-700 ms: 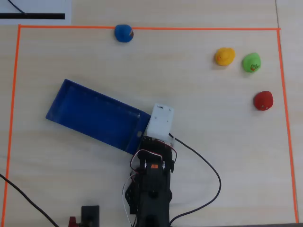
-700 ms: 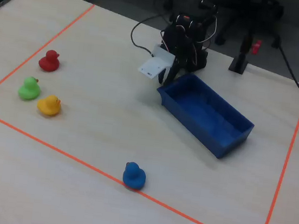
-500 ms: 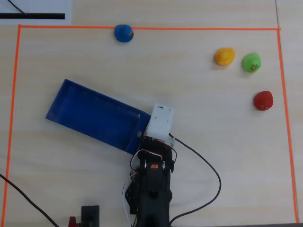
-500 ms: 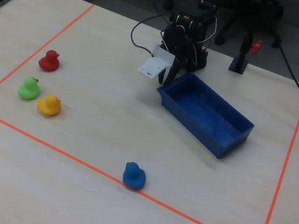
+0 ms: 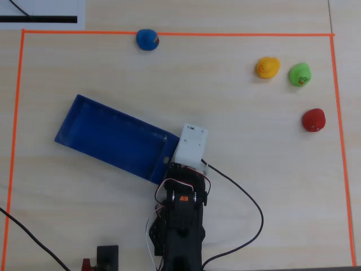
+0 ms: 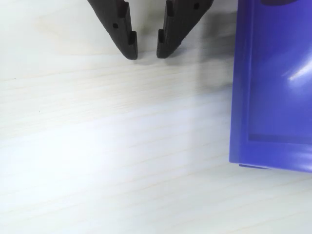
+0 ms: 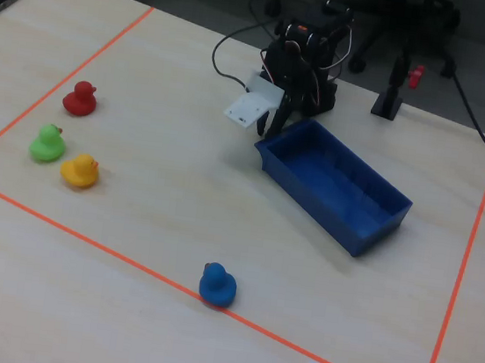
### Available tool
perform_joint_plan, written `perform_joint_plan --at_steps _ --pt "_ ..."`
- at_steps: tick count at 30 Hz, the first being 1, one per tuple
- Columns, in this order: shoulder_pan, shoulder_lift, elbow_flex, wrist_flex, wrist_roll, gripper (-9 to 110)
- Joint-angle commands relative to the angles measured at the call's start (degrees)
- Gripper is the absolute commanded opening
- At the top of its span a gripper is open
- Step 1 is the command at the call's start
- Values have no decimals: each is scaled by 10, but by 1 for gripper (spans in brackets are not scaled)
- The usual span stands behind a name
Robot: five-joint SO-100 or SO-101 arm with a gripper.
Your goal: Grasp green duck and put it into box.
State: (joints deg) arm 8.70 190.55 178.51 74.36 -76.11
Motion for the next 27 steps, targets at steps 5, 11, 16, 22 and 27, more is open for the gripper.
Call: perform_joint_plan --at_steps 5,11,16,22,27 --pt "4 -9 -3 9 5 3" --pt "4 -9 -3 9 5 3" --pt "4 -9 -3 9 5 3" --pt "4 -9 -3 9 5 3" --pt "-9 -9 -3 9 5 3"
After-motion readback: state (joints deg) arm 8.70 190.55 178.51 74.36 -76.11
